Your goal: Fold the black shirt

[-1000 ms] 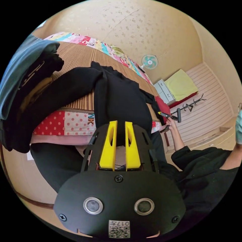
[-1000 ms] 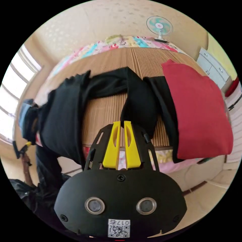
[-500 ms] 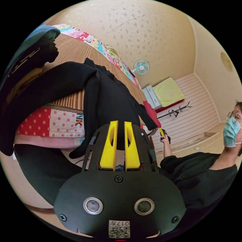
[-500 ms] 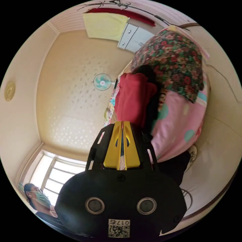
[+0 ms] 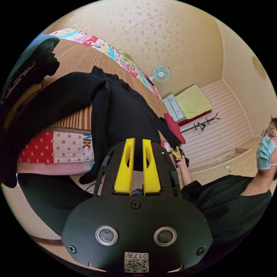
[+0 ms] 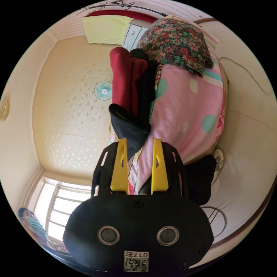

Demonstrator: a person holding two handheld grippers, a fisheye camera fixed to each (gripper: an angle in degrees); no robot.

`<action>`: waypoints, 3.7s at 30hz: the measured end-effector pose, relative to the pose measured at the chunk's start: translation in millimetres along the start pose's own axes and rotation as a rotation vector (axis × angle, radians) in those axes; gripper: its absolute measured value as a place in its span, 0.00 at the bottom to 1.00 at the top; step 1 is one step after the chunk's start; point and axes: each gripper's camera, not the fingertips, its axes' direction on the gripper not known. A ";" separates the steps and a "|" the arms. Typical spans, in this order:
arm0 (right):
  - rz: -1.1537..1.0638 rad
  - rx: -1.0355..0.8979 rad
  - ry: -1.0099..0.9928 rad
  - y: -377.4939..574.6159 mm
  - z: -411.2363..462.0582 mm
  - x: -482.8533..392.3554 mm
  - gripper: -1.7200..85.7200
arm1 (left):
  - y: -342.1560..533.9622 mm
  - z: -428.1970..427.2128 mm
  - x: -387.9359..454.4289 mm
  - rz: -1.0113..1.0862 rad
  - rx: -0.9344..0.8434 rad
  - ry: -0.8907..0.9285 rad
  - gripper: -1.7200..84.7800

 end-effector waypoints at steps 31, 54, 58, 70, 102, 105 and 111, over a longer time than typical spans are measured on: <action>-0.747 0.121 -0.208 151.6 288.9 -271.1 0.05 | -10.5 -71.3 10.5 -0.116 0.159 0.036 0.09; -1.029 -0.738 0.081 508.6 678.6 -99.3 0.07 | 83.9 -163.4 -88.2 -0.633 0.416 -0.252 0.18; -1.084 -1.048 0.142 534.1 713.4 -60.8 0.09 | 88.2 -147.1 -97.5 -0.610 0.513 -0.164 0.19; -1.463 -0.979 -0.006 609.9 610.1 22.4 0.12 | 69.8 -159.8 23.3 -0.105 0.501 -0.096 0.06; -2.060 -0.820 -0.359 875.1 406.0 180.7 0.22 | 97.0 -283.2 30.9 -0.385 0.545 0.154 0.06; -2.131 -0.675 -0.356 900.2 371.6 197.7 0.23 | 87.4 -292.0 47.6 -0.355 0.577 0.224 0.06; -1.993 -0.233 -0.344 901.9 307.1 192.1 0.22 | 72.5 -301.1 81.2 -0.314 0.681 0.310 0.07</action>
